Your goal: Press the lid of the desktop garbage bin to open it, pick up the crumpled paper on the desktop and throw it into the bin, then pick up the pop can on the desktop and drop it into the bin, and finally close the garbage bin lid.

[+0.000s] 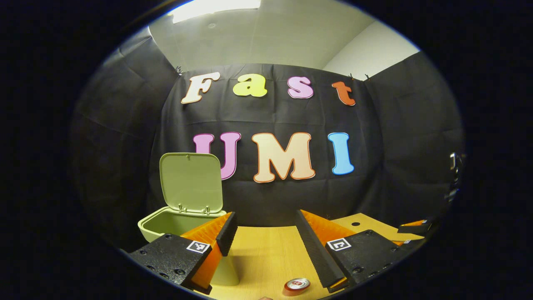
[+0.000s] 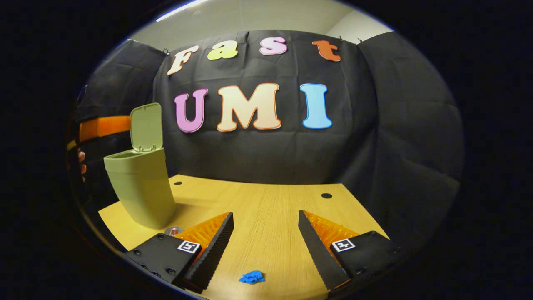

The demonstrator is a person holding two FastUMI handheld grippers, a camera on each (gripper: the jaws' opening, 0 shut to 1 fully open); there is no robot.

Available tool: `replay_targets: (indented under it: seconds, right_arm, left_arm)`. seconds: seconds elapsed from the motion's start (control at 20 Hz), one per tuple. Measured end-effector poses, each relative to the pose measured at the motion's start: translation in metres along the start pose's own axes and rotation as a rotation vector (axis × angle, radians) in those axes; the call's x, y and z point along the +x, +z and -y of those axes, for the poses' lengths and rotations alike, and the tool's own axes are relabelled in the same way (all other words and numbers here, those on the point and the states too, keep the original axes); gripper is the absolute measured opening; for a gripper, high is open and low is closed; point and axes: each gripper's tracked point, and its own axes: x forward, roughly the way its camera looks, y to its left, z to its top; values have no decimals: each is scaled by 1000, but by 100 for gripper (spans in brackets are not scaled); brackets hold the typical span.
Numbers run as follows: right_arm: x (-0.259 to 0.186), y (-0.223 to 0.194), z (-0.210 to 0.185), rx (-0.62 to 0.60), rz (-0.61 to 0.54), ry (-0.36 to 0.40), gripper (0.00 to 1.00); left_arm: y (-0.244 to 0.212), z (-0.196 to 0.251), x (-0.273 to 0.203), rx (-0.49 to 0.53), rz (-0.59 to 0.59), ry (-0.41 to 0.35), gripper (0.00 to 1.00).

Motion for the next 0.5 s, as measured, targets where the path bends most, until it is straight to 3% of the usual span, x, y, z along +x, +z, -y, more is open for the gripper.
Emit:
replay_targets:
  seconds: [0.1,0.35,0.5]
  right_arm:
    - [5,-33,-3,-19,-60,18,98]
    - [18,-108,-7,-52,-211,46,100]
    - [22,-148,-9,-17,-315,52,99]
  left_arm:
    - [0,-2,-4,16,-5,10,89]
    - [7,-9,-8,30,-1,29,86]
    - [7,-14,-9,24,-2,42,86]
